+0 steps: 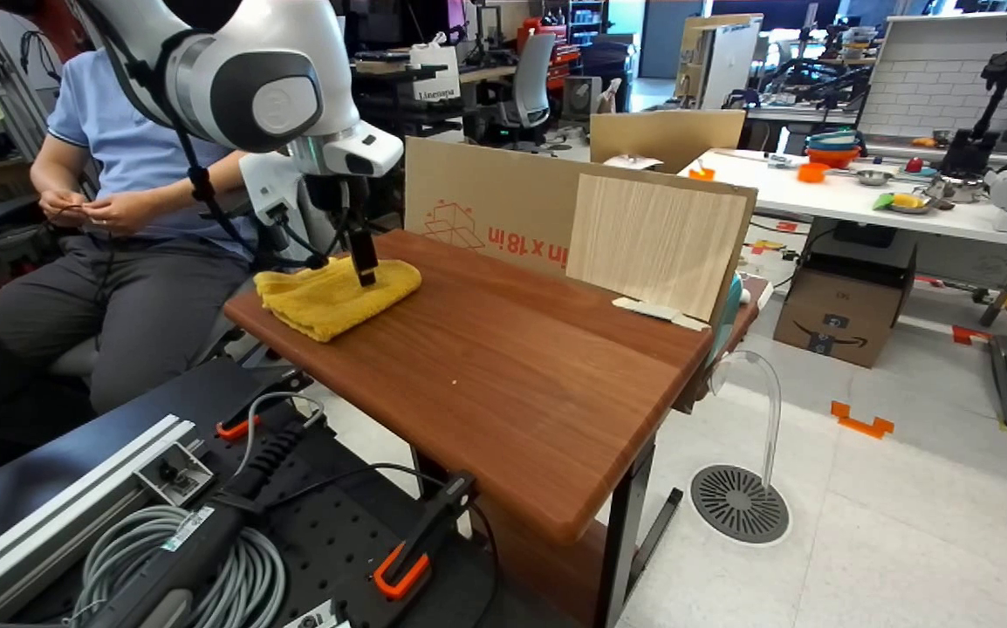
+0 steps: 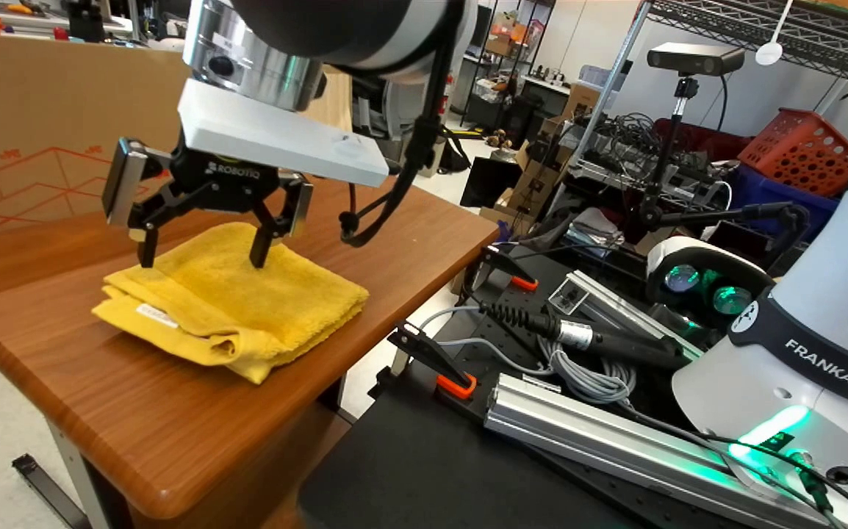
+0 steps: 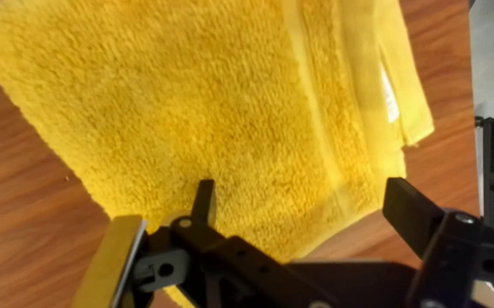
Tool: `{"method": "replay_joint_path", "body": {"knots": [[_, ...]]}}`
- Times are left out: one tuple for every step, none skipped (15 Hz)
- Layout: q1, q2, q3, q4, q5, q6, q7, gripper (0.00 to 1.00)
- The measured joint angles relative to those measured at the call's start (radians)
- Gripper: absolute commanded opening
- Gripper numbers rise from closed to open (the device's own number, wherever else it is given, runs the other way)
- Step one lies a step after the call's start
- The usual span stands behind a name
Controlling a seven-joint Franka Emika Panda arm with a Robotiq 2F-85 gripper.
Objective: Wipe the table with the yellow towel
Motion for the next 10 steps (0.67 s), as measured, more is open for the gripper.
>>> {"method": "replay_joint_path", "body": {"knots": [[0.006, 0.014, -0.02, 0.023, -0.001, -0.001, 0.017, 1.0], [0.006, 0.025, -0.036, 0.041, -0.001, -0.002, 0.026, 1.0], [0.005, 0.028, -0.049, 0.051, -0.001, -0.007, 0.026, 1.0], [0.003, 0.023, -0.061, 0.052, -0.003, -0.019, 0.026, 1.0], [-0.003, 0.012, -0.069, 0.044, -0.004, -0.029, 0.02, 1.0], [-0.014, -0.009, -0.071, 0.027, -0.004, -0.038, 0.009, 1.0], [-0.029, -0.039, -0.072, -0.001, -0.004, -0.045, -0.008, 1.0], [-0.04, -0.059, -0.072, -0.018, -0.004, -0.047, -0.013, 1.0], [-0.043, -0.062, -0.072, -0.021, -0.004, -0.047, -0.013, 1.0], [-0.042, -0.056, -0.07, -0.017, -0.004, -0.047, -0.012, 1.0]]}}
